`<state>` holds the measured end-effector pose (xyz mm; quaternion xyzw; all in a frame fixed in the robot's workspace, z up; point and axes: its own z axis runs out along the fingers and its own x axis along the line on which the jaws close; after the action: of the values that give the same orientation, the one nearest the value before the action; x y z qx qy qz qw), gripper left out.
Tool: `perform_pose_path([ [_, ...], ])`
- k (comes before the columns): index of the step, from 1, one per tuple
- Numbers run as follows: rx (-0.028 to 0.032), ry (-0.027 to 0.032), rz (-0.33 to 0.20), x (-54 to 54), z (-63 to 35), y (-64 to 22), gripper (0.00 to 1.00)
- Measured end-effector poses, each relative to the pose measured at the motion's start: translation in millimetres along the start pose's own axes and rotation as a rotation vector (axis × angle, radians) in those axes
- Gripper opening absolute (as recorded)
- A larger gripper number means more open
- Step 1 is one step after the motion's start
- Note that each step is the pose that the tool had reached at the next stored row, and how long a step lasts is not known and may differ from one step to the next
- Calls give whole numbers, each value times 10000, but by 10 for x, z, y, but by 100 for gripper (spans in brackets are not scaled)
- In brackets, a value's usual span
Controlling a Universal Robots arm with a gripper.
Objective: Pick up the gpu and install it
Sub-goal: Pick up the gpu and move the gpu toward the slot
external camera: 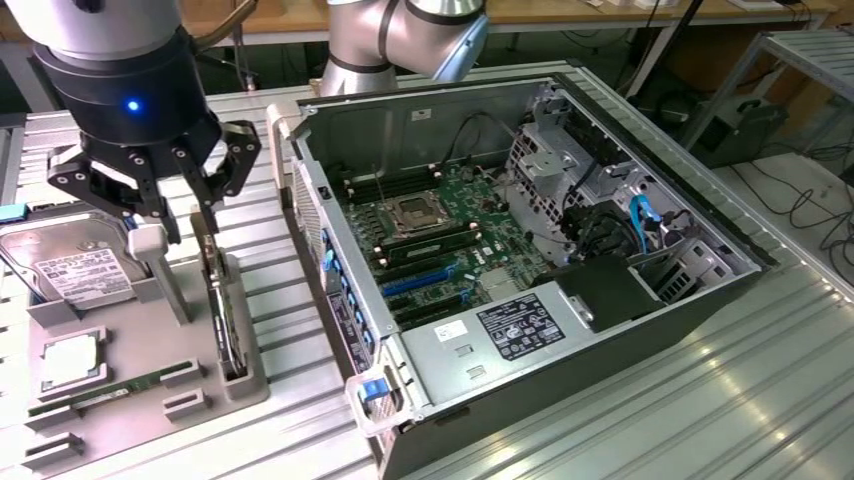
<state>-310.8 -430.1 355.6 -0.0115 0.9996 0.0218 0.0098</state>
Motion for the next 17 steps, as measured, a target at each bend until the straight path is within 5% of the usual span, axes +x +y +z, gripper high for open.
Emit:
perform_pose_path([
  [17, 1, 0, 0, 3, 117, -32, 36],
])
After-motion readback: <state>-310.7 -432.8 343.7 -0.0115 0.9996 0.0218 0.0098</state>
